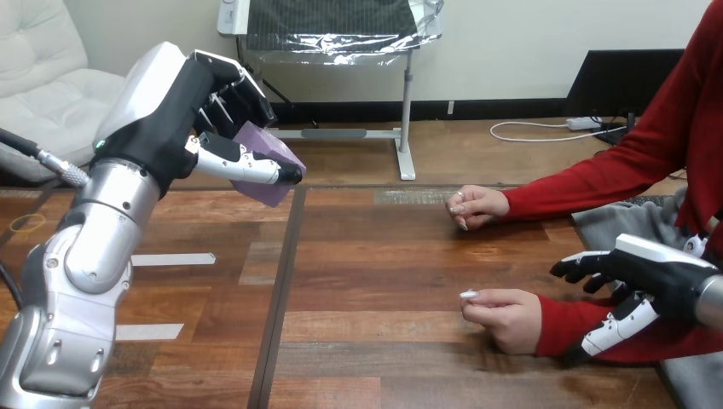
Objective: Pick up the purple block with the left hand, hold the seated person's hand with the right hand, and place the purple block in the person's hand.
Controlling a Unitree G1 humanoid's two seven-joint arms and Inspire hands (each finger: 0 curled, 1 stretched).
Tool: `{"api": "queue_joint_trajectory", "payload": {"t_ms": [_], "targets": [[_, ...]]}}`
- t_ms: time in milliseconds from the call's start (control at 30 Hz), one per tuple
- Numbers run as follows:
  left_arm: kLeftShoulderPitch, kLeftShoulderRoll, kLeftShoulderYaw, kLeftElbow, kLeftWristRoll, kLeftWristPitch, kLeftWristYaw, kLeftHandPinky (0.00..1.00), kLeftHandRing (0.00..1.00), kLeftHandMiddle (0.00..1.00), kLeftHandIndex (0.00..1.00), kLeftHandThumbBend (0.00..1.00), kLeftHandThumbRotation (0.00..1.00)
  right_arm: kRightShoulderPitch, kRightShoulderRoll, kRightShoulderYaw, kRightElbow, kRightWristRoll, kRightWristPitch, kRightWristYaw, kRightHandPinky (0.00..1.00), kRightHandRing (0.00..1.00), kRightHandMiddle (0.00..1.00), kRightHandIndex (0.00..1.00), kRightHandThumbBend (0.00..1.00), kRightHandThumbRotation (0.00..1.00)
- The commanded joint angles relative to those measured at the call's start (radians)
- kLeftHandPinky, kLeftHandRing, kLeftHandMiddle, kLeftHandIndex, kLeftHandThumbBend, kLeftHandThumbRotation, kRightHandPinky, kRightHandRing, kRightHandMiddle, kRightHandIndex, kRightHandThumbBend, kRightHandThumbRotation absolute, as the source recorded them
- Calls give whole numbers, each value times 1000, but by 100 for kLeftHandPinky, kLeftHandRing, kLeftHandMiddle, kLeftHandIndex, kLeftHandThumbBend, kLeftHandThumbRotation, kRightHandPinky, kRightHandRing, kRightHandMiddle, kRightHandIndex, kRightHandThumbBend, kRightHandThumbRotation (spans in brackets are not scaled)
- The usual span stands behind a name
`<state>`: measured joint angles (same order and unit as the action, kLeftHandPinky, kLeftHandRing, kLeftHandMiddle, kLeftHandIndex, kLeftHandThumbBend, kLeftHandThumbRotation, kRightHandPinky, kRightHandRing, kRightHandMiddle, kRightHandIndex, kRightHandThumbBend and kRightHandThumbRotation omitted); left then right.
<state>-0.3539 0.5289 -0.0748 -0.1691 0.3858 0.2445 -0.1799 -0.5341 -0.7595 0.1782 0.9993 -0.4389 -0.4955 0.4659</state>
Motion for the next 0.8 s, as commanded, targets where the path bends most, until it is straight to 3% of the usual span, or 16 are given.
{"api": "queue_joint_trajectory", "payload": {"t_ms": [0, 100, 400, 767], "targets": [[-31, -6, 29, -49, -6, -7, -4, 31, 34, 39, 40, 85, 0, -104, 9, 17, 8, -15, 1, -37, 71, 85, 89, 88, 100, 27], [-32, -6, 29, -51, -8, -4, -6, 31, 34, 39, 40, 85, 0, -106, 11, 27, 22, -22, -7, -47, 71, 85, 89, 88, 100, 26], [-36, -5, 33, -44, -20, -10, -12, 31, 34, 39, 40, 86, 0, -125, 31, 95, 55, -95, 52, -67, 71, 83, 88, 88, 100, 19], [-39, -1, 35, -34, -29, -20, -14, 31, 34, 39, 40, 85, 0, -131, 47, 146, 69, -144, 55, -115, 65, 78, 83, 82, 100, 6]]}}
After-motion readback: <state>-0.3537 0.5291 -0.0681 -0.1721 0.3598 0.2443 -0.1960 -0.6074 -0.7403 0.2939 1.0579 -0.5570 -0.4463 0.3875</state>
